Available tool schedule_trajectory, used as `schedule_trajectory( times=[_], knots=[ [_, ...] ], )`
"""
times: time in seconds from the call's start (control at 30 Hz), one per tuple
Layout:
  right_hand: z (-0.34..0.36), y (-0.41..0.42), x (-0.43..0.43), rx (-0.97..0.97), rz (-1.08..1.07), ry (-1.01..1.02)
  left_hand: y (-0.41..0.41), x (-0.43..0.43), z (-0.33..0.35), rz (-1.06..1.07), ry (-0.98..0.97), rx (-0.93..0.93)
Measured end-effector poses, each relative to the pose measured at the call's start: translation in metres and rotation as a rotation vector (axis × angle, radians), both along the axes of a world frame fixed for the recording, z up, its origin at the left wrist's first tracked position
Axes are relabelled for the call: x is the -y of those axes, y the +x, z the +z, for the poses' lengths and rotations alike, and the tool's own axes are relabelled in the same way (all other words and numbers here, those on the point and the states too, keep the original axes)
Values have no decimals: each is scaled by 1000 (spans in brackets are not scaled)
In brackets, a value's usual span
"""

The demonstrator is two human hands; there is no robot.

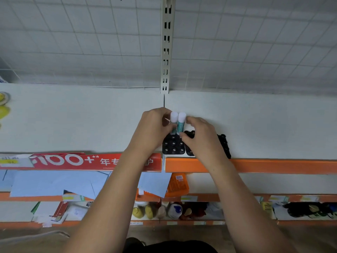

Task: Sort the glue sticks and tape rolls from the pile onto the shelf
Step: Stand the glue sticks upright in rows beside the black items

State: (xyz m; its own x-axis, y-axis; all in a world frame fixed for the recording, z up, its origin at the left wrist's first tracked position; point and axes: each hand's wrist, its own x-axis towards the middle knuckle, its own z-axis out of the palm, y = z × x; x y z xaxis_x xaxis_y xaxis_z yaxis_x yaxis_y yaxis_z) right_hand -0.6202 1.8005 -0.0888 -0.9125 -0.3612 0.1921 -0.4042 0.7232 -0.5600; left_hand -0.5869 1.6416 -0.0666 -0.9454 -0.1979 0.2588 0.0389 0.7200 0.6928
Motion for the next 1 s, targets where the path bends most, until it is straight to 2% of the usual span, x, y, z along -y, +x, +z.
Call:
schedule_trajectory(
  times=[0.17, 0.3, 0.37, 0.47, 0.57, 0.63, 0.83, 1.0],
  knots=[
    [25, 24, -7, -207, -32, -212, 26, 11, -1, 125, -82, -18],
    [52, 49, 20, -289, 107, -319, 59, 31, 9, 209, -209, -54],
    [59, 58, 45, -266, 222, -295, 77, 47, 13, 282, -280, -58],
    [59, 67, 96, -177, 385, -99, 110, 81, 15, 406, -364, -26],
    [55, 82, 156, -169, 525, 92, 149, 124, 14, 509, -376, 37],
    [51, 99, 198, -170, 602, 141, 175, 155, 14, 574, -368, 59],
    [42, 159, 308, -146, 705, 78, 254, 248, 13, 664, -390, 147],
    [39, 195, 383, -140, 699, -17, 299, 318, 13, 660, -447, 203]
  ],
)
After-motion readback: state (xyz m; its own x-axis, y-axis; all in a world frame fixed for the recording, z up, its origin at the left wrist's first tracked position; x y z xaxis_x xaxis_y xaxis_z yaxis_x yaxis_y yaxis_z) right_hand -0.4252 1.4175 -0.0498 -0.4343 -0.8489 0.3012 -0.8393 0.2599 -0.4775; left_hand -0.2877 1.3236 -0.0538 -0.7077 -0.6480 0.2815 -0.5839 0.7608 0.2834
